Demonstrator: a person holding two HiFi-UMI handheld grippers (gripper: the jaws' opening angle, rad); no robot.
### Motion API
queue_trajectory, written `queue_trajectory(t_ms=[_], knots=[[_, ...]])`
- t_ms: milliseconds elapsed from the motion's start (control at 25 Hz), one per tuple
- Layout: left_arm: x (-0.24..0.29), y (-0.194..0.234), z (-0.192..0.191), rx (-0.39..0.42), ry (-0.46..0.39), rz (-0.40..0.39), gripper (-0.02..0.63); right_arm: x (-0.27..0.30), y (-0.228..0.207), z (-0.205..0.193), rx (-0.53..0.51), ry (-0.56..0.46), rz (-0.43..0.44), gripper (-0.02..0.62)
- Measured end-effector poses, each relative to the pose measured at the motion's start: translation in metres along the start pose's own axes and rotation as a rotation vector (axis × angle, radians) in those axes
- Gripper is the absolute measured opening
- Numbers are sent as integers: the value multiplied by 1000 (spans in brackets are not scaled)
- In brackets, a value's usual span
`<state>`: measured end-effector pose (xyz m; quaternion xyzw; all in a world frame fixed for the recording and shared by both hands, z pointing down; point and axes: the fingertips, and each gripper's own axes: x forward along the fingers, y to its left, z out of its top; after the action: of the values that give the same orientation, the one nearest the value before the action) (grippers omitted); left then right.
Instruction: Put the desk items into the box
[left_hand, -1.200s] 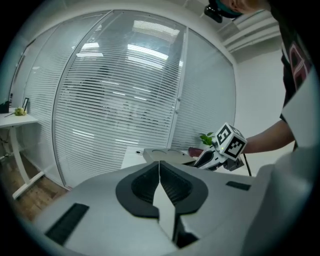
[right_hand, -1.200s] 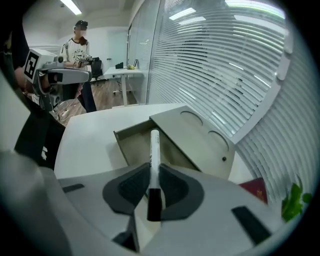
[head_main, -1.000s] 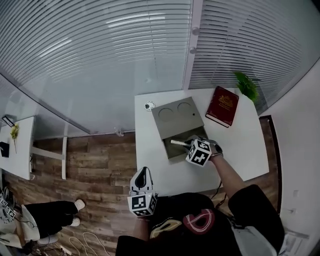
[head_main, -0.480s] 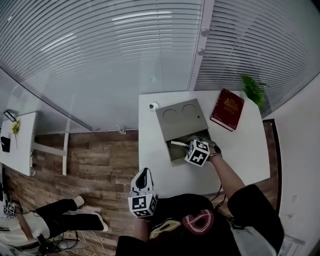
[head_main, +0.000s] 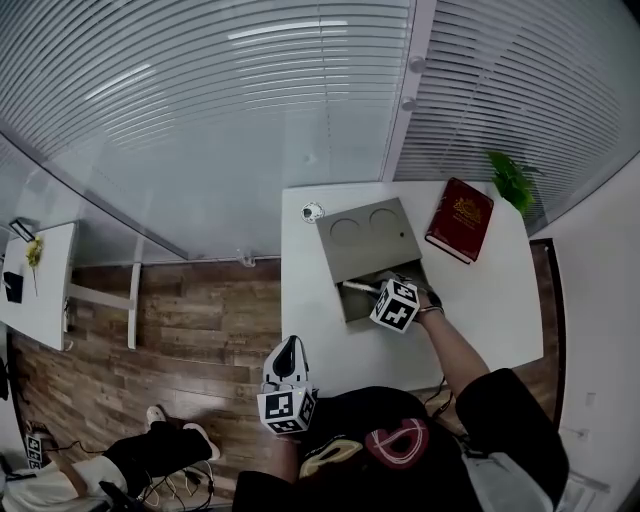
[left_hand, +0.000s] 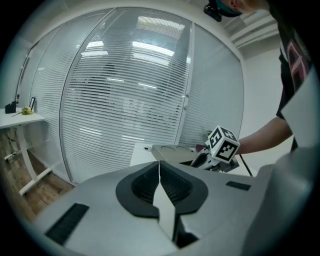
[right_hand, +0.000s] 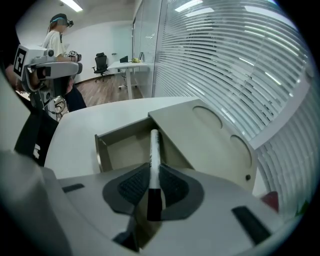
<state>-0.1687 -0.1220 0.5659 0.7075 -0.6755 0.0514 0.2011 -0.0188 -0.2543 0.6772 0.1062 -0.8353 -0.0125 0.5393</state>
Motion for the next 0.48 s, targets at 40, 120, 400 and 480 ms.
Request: queue_trajectory(t_ms=[40,120,400,480], knots=[[0,0,0,-1,2,0,20,1,0,0,3,-1,1,72],[0,1,-2,-1,6,1,20,1,-1,1,8,-5,2,72],[3,6,-6,3,13,11,20,7,-1,-1,37,-6,11,72],[4,7,-7,-3,15,13,20,9,-1,-2,38,-4,18,72]])
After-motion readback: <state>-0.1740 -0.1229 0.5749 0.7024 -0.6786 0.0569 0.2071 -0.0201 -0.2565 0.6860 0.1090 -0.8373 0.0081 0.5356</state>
